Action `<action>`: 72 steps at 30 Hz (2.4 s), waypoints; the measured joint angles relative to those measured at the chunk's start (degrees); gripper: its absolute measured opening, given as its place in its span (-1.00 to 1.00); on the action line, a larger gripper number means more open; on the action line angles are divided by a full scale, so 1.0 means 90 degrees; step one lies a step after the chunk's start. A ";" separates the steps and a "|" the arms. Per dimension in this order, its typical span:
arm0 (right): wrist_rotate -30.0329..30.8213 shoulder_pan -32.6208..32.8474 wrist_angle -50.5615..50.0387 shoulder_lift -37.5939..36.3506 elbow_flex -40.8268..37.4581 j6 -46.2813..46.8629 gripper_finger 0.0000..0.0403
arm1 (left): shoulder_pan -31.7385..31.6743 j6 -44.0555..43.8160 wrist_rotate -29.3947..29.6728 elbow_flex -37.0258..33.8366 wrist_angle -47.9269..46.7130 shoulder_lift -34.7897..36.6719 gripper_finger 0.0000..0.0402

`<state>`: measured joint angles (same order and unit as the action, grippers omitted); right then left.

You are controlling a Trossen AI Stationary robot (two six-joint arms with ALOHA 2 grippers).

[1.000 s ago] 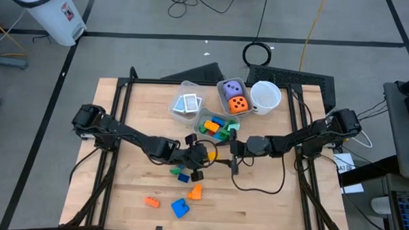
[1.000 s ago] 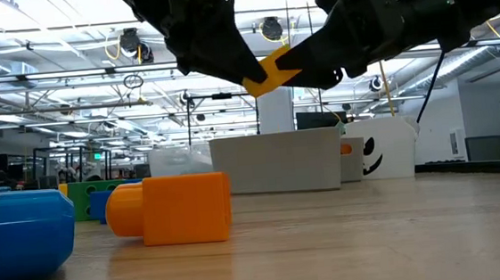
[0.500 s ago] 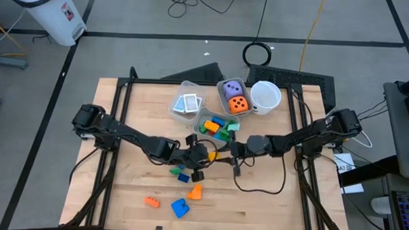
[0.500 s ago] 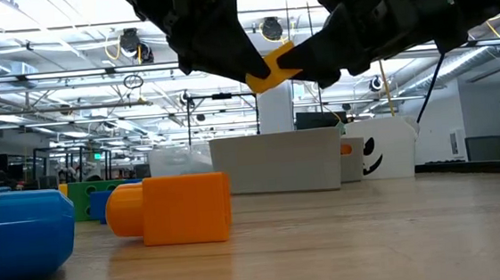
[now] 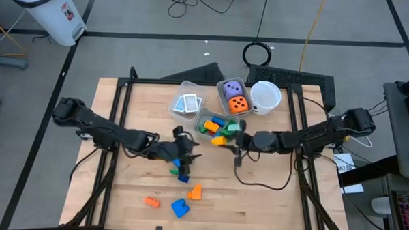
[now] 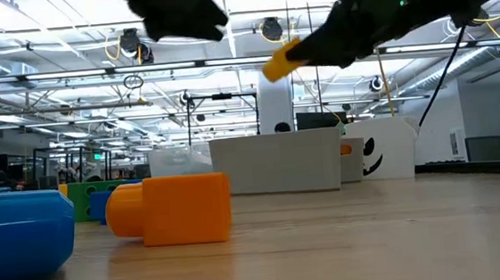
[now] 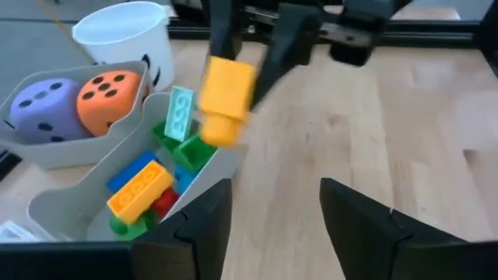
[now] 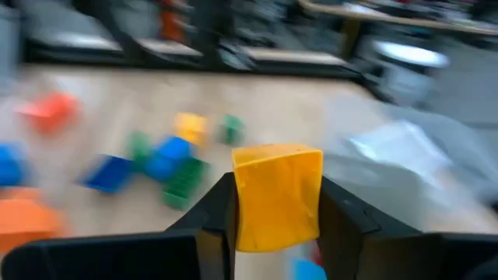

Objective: Pick & Place Toys
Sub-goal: Put the yellow game piece into the bottom gray bin, then put the green game piece into the bottom gray bin

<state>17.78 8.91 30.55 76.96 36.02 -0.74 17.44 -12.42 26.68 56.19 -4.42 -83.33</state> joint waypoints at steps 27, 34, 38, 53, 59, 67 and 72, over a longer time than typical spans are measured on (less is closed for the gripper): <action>0.1506 -0.0698 -0.0612 0.0717 -0.0001 0.0522 0.28 | -0.0632 -0.1204 -0.0144 -0.1419 0.0052 0.0643 -0.05; 0.1496 -0.0501 -0.0616 0.0656 -0.0001 0.0365 0.50 | -0.0644 -0.2388 -0.0139 -0.1416 -0.1857 0.0646 -0.05; 0.1498 -0.0464 -0.0585 0.0633 -0.0001 0.0319 0.52 | -0.0645 -0.3746 -0.0198 -0.1416 -0.2889 0.0646 -0.05; 0.1496 -0.0476 -0.0566 0.0633 -0.0001 0.0489 0.52 | -0.0788 -0.5687 -0.0904 -0.1416 -0.3253 -0.0041 0.08; 0.1496 -0.0476 -0.0569 0.0633 -0.0001 0.0489 0.52 | -0.1085 -0.5647 -0.0947 -0.1387 -0.3284 -0.0195 0.37; 0.1496 -0.0476 -0.0569 0.0633 -0.0001 0.0489 0.52 | -0.1119 -0.5402 -0.0987 -0.1397 -0.3177 -0.0199 0.50; 0.1494 -0.0478 -0.0569 0.0633 -0.0001 0.0489 0.52 | -0.1211 -0.4908 -0.1343 -0.1105 -0.3327 -0.0161 0.46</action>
<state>31.22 4.60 25.43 82.65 36.01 3.66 6.54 -56.60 14.59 46.24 -34.36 -84.77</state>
